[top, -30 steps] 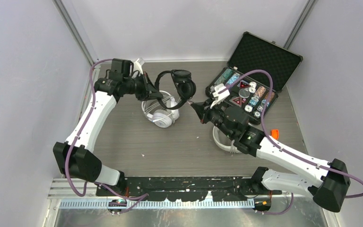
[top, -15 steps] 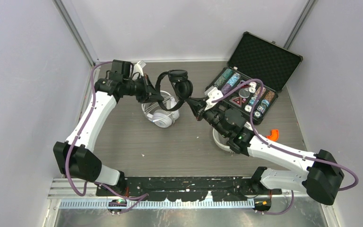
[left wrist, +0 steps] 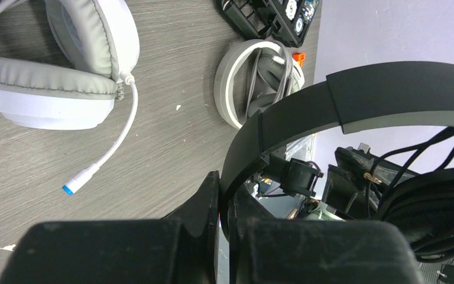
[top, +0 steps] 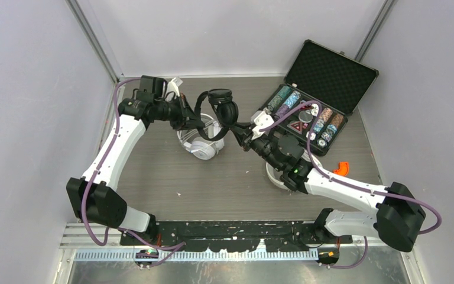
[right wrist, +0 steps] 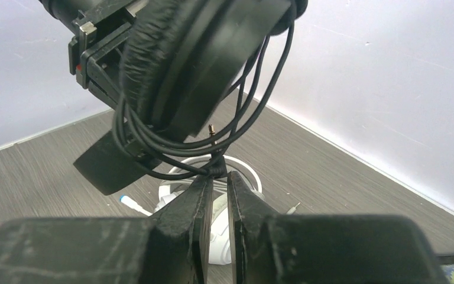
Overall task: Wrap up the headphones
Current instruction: Wrap the headphones cable around the headphones, then place the headphones at the center of the board.
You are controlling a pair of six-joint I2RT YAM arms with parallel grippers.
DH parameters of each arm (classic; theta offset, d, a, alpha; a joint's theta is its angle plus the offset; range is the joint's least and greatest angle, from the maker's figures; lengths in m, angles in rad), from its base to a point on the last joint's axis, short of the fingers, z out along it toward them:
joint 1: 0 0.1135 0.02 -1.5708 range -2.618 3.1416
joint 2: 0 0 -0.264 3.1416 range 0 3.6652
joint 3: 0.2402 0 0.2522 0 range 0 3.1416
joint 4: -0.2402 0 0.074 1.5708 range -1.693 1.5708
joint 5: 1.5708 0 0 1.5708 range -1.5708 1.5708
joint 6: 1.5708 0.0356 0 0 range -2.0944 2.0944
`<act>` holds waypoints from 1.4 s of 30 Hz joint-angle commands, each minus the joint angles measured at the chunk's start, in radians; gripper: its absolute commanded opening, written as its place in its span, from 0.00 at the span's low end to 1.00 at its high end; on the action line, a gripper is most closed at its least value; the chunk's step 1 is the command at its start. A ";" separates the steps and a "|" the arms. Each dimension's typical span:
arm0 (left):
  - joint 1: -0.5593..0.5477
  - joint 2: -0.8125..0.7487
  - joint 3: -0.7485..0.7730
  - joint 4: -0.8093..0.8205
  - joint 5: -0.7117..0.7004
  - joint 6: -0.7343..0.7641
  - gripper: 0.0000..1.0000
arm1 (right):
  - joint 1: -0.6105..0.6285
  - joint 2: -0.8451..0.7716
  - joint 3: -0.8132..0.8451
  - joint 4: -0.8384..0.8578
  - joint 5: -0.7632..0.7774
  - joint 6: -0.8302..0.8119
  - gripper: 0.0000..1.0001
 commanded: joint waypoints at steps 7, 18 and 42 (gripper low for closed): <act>-0.006 -0.041 -0.008 -0.021 -0.027 -0.002 0.00 | -0.005 0.015 -0.049 0.108 0.008 0.101 0.20; -0.003 -0.031 0.017 0.004 -0.120 -0.045 0.00 | -0.005 -0.292 -0.284 -0.040 0.084 0.226 0.21; 0.494 0.022 -0.101 0.064 -0.602 0.002 0.00 | -0.005 -0.585 -0.080 -0.712 0.147 0.587 0.20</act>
